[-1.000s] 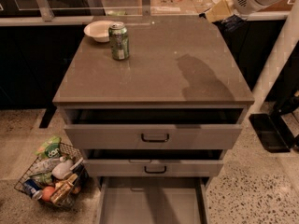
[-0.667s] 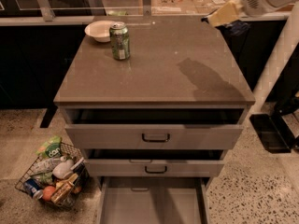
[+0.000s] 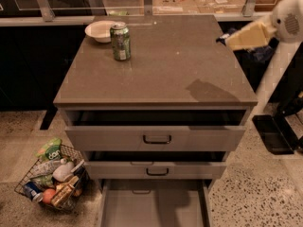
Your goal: Place rxbar blueberry into bottom drawer
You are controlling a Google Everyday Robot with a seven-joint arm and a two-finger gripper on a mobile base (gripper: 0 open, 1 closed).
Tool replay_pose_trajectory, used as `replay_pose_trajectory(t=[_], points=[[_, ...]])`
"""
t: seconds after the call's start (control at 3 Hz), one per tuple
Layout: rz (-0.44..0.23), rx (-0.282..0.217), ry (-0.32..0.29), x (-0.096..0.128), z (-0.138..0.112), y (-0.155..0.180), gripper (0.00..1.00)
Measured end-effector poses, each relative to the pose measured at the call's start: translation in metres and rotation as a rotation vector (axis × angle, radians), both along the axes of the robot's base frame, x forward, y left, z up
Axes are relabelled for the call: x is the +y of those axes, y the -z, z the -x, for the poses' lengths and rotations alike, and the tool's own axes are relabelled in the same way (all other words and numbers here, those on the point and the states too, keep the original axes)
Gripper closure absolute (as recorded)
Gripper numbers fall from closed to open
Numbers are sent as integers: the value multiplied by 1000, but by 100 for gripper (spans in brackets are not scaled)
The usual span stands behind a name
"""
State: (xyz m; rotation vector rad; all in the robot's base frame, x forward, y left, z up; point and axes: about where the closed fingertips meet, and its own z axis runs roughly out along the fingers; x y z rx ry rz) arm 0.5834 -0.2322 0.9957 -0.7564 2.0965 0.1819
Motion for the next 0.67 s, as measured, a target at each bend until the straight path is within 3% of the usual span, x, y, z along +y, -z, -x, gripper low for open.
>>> replay_pose_trajectory(t=[0.67], points=[[-62, 106, -33, -13, 79, 84, 100]])
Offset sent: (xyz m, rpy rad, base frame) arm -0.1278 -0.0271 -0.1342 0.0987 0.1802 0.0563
